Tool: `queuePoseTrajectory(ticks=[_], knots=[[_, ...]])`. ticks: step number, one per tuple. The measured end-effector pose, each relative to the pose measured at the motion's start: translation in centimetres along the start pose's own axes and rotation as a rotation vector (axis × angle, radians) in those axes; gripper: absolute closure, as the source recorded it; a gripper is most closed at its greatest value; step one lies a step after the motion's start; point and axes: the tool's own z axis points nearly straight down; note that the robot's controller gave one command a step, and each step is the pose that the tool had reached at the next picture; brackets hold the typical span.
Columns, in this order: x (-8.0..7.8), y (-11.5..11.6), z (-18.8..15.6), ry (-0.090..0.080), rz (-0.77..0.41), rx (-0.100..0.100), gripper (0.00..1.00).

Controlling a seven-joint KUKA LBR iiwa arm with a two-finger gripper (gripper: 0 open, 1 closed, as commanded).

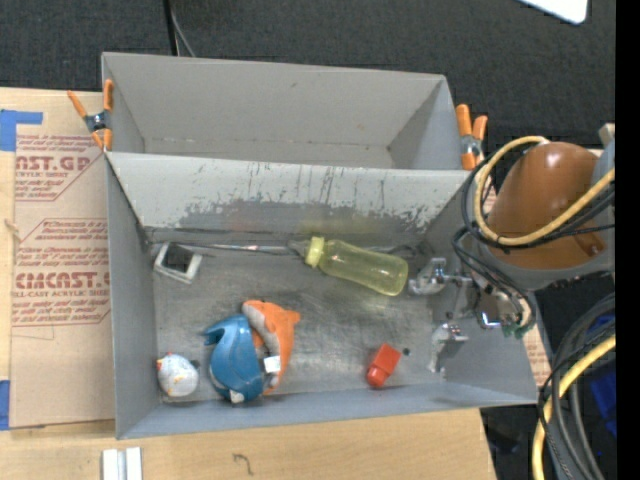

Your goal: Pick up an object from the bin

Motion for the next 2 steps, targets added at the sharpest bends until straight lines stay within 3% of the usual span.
queuePoseTrajectory(ticks=[2], knots=[[-0.1, -0.1, 1.3, -0.006, -0.059, 0.001, 0.00]])
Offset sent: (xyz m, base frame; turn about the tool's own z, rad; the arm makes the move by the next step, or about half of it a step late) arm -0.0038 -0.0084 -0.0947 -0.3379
